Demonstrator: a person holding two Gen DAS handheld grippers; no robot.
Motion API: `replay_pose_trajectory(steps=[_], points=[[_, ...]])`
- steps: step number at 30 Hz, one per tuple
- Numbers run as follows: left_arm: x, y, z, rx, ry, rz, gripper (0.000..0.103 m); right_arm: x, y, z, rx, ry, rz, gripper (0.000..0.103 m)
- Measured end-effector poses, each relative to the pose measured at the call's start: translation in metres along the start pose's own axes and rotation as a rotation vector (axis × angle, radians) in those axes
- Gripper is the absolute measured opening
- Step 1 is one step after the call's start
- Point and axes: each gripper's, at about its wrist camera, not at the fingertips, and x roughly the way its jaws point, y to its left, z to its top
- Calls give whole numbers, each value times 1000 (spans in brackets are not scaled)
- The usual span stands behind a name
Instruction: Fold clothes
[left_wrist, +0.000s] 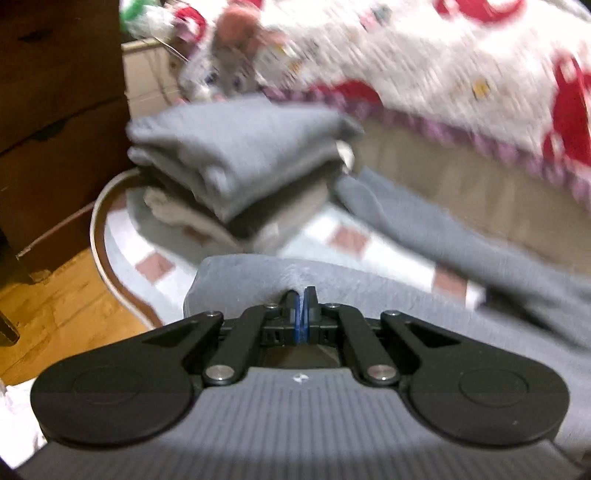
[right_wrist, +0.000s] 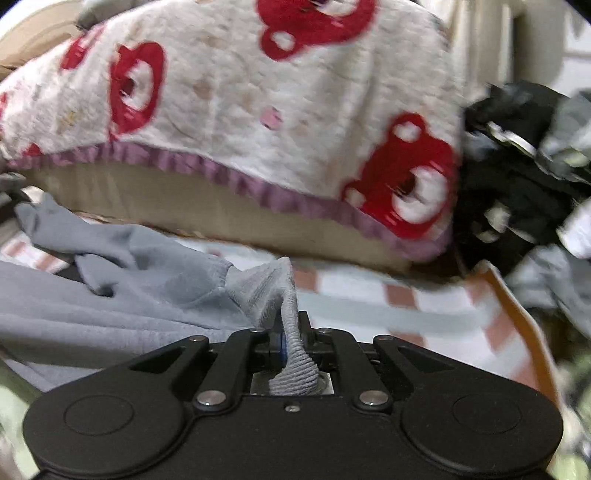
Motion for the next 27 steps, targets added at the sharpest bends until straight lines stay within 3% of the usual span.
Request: replay_pose_trajectory(steps=[3, 8, 12, 16, 19, 22, 24, 25, 27], points=[[8, -6, -32, 66, 89, 48, 1, 6, -17, -49, 105, 123, 5, 4], [35, 13, -58, -31, 239, 103, 1, 43, -16, -119, 180, 333, 30, 6], [40, 13, -62, -26, 286, 132, 2, 49, -19, -119, 187, 337, 57, 13], [32, 5, -66, -4, 299, 150, 11, 46, -25, -115, 176, 364, 108, 19], [16, -1, -57, -38, 276, 81, 30, 30, -34, -110, 230, 329, 172, 32], [-4, -18, -40, -69, 220, -56, 34, 14, -51, -95, 361, 240, 271, 35], [-12, -41, -28, -49, 177, -154, 42, 10, -63, -81, 443, 179, 343, 44], [-16, -52, -23, -39, 155, -203, 47, 11, -66, -74, 469, 162, 371, 47], [-11, -82, -16, -3, 145, -290, 48, 24, -65, -62, 492, 165, 395, 52]])
